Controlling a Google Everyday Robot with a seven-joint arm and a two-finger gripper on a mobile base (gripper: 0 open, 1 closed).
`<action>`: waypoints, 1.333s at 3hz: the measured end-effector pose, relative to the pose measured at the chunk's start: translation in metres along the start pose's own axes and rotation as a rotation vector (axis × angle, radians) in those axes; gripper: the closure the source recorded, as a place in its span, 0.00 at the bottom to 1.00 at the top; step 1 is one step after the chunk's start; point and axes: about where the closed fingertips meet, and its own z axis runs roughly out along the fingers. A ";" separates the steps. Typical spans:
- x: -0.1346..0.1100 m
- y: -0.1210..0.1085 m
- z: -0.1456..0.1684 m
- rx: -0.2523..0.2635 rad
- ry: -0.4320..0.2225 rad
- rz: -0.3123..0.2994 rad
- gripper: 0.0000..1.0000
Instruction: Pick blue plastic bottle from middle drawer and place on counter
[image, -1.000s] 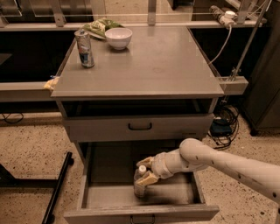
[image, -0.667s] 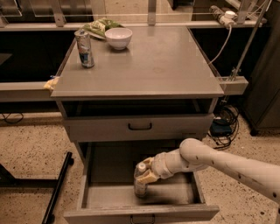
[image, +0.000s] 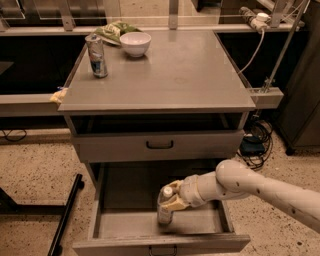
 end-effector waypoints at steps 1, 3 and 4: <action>-0.030 0.003 -0.046 0.042 0.012 0.003 1.00; -0.147 -0.021 -0.174 0.102 0.157 0.029 1.00; -0.221 -0.033 -0.239 0.176 0.223 0.038 1.00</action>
Offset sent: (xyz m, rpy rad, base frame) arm 0.0020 -0.0583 0.2502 -0.1682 -0.0202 -0.0998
